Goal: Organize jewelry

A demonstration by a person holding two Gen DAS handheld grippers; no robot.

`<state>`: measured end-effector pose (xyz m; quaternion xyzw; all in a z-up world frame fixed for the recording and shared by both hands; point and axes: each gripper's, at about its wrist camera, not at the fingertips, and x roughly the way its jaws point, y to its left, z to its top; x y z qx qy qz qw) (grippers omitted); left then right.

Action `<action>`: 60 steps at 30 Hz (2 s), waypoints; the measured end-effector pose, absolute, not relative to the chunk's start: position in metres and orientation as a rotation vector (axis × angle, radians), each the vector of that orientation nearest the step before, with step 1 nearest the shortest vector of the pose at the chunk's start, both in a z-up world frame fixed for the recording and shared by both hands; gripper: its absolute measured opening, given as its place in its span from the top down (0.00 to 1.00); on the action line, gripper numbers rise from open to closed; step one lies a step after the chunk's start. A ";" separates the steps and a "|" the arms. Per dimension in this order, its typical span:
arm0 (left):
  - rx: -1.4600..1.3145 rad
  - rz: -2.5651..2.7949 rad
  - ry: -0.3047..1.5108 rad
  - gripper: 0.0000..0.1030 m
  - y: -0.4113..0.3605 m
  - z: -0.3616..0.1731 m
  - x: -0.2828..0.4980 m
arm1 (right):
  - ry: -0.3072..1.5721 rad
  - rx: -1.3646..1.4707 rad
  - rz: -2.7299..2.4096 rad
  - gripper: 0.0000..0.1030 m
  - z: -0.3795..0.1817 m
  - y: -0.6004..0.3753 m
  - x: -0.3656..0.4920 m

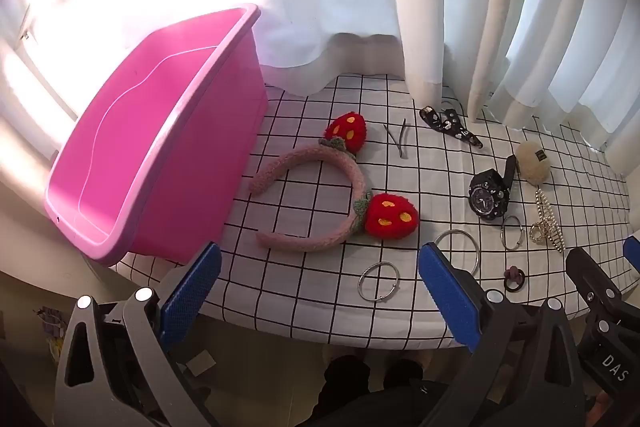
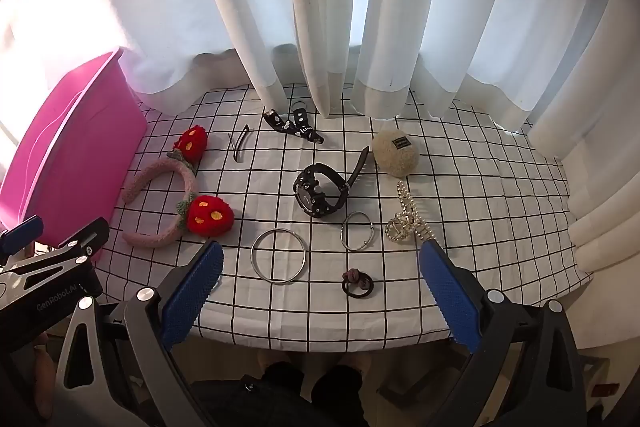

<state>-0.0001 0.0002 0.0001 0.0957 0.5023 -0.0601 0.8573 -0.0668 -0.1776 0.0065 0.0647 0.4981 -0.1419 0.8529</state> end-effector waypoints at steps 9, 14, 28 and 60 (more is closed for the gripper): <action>0.203 -0.119 1.056 0.06 0.004 0.000 -0.001 | 1.042 0.140 -0.295 0.09 0.007 -0.177 -0.068; 0.205 -0.114 1.059 0.06 0.003 0.000 0.000 | 1.043 0.142 -0.295 0.09 0.007 -0.176 -0.069; 0.206 -0.115 1.059 0.06 0.004 0.002 0.002 | 1.039 0.139 -0.295 0.09 0.010 -0.177 -0.072; 0.204 -0.118 1.056 0.06 0.005 0.004 0.002 | 1.032 0.131 -0.299 0.09 0.012 -0.176 -0.074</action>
